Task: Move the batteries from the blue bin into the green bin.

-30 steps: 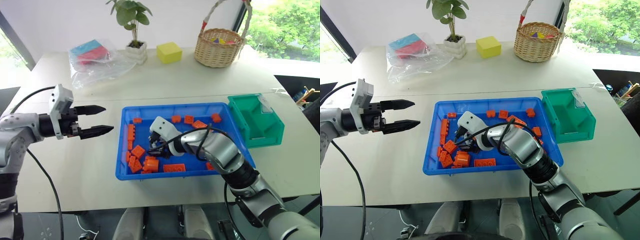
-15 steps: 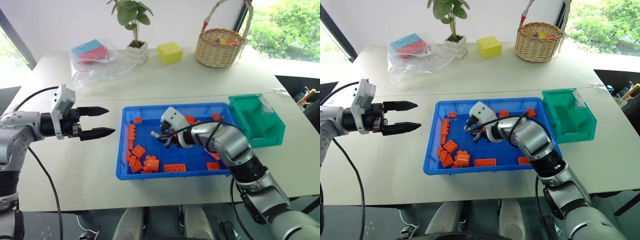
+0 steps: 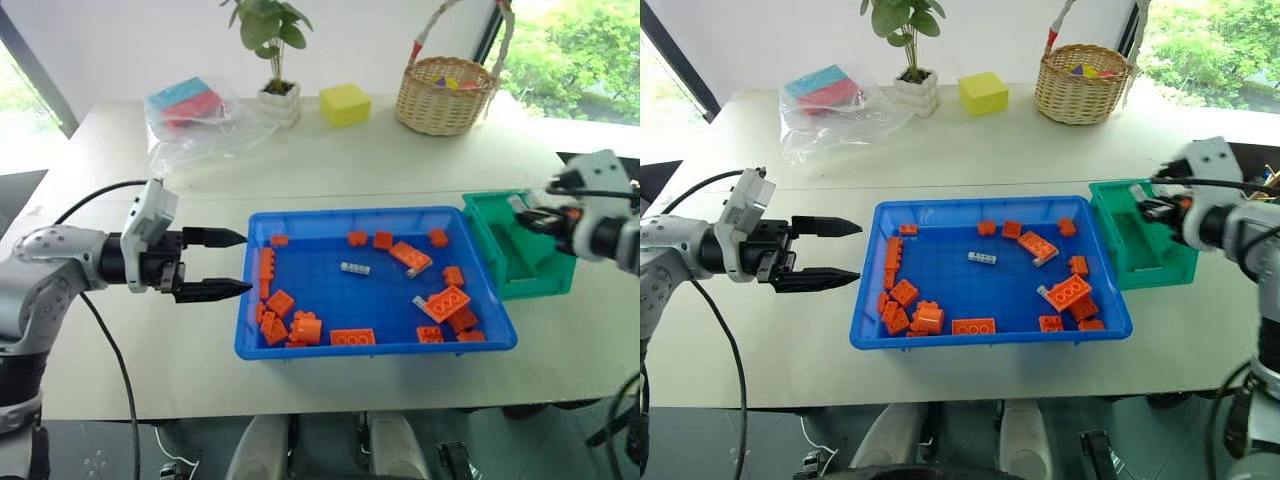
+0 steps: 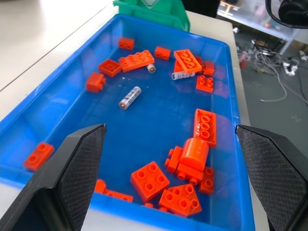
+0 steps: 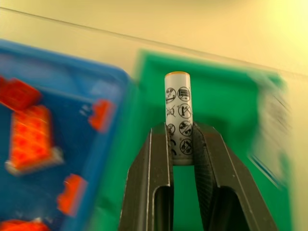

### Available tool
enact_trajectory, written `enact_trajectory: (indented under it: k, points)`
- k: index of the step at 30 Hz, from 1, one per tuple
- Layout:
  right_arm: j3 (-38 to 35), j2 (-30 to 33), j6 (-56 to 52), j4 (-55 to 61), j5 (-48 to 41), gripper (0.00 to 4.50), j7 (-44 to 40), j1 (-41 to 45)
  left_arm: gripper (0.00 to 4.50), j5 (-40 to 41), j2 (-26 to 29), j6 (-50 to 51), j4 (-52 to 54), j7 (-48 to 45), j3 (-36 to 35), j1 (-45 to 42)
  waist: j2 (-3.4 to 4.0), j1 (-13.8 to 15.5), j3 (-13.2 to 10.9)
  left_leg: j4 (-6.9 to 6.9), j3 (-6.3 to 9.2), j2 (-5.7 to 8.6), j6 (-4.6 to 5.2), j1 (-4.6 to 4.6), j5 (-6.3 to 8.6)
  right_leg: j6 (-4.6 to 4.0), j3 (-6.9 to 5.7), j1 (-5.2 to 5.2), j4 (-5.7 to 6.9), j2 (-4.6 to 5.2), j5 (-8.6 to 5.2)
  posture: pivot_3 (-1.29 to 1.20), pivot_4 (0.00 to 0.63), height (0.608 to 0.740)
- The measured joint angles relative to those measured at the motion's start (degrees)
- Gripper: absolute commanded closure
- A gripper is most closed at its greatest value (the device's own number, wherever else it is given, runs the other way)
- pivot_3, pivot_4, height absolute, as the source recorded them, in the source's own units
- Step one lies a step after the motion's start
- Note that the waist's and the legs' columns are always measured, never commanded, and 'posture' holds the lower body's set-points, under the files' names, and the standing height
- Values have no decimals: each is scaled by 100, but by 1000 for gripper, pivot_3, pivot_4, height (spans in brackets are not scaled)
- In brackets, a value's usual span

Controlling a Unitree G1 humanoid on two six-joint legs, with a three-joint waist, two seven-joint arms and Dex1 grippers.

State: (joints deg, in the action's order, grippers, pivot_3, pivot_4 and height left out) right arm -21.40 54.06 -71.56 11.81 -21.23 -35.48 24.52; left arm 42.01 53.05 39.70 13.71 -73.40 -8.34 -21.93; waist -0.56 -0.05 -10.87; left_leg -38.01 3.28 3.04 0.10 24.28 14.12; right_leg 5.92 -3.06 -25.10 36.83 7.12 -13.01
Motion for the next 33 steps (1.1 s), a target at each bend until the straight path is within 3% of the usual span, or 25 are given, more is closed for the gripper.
enact_trajectory:
  k: [2, 8, 17, 22, 27, 33]
  points:
    - [-16, -37, 123, -25, -1, 4432, 3, -280, 0, -5, -92, -20, -8, -2, 96, -122, 0, -46, 0, -8, -1, 0, 1, -1, -1, 0, 1, 4, 0, 0, 0, 0, 150, 702]
    - [44, -279, 509, -92, 5, 1623, 167, -408, 0, -19, -259, -25, -53, 4, 285, -375, 1, -63, -1, -11, 2, 0, 1, -1, -1, 1, 1, 5, 1, -1, 0, 0, 150, 702]
    - [542, -421, 1048, 95, -410, 1623, -302, 571, 0, -22, -328, -23, -65, 4, 359, -449, 2, -82, -2, -10, 5, -8, 1, -1, -1, 1, 1, 5, -1, -9, 0, 0, 150, 702]
    - [1676, -1126, 1143, 665, -826, 1623, -653, 800, 0, -26, -373, -24, -59, 18, 425, -498, -1, -56, -3, -11, 12, -6, 1, 0, -1, 1, 0, 9, -5, -10, 0, 0, 150, 702]
    - [3187, -1379, 1789, 544, -426, 1623, -975, 739, 0, -32, -374, -30, -58, 28, 455, -518, -3, -45, -4, -14, 14, 0, 1, 2, -1, 2, -1, 18, -25, -8, 1, 0, 150, 702]
    - [3846, -1552, 2484, -252, 191, 1623, -1146, 749, 0, -33, -371, -39, -6, 74, 457, -471, -3, -64, -4, -12, 15, -1, 0, 0, -1, 2, -1, 18, -25, -9, 2, 0, 150, 702]
